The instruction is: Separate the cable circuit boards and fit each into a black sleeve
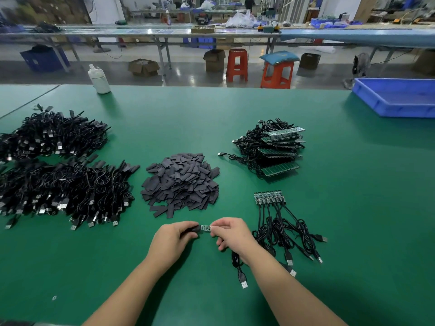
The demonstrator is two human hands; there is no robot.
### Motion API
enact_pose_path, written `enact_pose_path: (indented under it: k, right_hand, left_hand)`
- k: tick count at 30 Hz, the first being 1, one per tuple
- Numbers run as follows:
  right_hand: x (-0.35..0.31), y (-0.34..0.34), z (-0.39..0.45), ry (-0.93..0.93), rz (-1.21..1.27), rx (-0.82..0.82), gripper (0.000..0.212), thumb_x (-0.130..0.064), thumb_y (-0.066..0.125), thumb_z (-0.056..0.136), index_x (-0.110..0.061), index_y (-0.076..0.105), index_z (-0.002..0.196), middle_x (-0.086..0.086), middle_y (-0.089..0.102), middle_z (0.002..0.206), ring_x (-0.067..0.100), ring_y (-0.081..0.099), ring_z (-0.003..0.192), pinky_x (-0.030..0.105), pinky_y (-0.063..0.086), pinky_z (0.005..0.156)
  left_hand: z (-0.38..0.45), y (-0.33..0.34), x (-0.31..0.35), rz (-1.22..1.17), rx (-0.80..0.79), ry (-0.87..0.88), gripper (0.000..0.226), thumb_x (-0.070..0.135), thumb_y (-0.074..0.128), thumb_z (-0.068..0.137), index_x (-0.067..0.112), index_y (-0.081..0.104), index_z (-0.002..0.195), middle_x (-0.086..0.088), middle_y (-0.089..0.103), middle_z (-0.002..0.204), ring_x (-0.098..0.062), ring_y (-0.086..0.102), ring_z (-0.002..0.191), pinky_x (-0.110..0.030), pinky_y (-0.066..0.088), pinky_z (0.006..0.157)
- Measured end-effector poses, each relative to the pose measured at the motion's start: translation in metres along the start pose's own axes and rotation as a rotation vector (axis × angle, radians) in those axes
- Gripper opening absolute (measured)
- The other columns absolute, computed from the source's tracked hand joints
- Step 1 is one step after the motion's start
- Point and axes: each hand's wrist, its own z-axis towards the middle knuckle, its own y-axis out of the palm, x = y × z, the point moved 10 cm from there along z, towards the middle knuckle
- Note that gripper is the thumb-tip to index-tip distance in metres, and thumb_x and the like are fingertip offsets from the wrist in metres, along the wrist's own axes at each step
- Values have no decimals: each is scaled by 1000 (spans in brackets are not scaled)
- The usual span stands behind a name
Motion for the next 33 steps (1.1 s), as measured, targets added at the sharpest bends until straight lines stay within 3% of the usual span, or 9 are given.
enact_pose_path:
  k: [2, 8, 15, 19, 23, 29, 33]
  right_hand:
    - [0, 0, 0, -1, 8, -1, 9, -9, 65, 89, -10, 70, 96, 3, 72, 78, 16, 57, 55, 28, 52, 54]
    - [-1, 0, -1, 2, 17, -2, 9, -7, 66, 89, -9, 70, 96, 4, 72, 78, 15, 56, 55, 28, 51, 52]
    - [-1, 0, -2, 2, 3, -15, 10, -7, 66, 88, -10, 71, 96, 4, 74, 79, 17, 58, 57, 29, 52, 55]
    - [-1, 2, -2, -3, -28, -31, 11, -7, 67, 86, -12, 72, 94, 6, 74, 81, 17, 58, 58, 30, 54, 56]
    - [0, 3, -1, -10, -34, -57, 9, -8, 68, 87, -12, 73, 94, 5, 75, 79, 15, 59, 56, 27, 53, 54]
    - [0, 4, -1, -13, -46, -67, 9, -12, 70, 85, -17, 73, 92, 5, 76, 82, 17, 60, 59, 28, 53, 57]
    - [1, 3, -1, -12, 11, -63, 9, -7, 69, 86, -14, 71, 91, 7, 76, 80, 17, 63, 59, 27, 55, 58]
  left_hand:
    - [0, 0, 0, 4, 8, -12, 28, 29, 77, 84, 29, 73, 112, 16, 74, 102, -3, 67, 91, -17, 49, 82]
    - [-1, 0, 0, -10, 28, -31, 28, 29, 76, 85, 24, 73, 112, 11, 75, 100, -6, 67, 89, -21, 50, 83]
    - [-3, -2, 4, -49, 45, -16, 21, 24, 77, 84, 23, 76, 104, 16, 75, 94, 0, 67, 84, -19, 50, 81]
    - [-2, 1, 9, -38, 4, 26, 21, 22, 77, 84, 25, 75, 104, 19, 74, 93, 5, 65, 83, -15, 50, 80]
    - [1, 5, 20, 25, -97, 103, 22, 23, 75, 85, 30, 74, 106, 21, 73, 93, 7, 63, 83, -22, 53, 82]
    - [9, 15, 40, 230, -177, 153, 20, 33, 64, 91, 33, 70, 110, 11, 73, 100, -13, 64, 92, -28, 49, 79]
    - [9, 18, 47, 236, -156, 163, 19, 31, 60, 94, 26, 71, 108, 8, 73, 101, -16, 65, 95, -31, 47, 85]
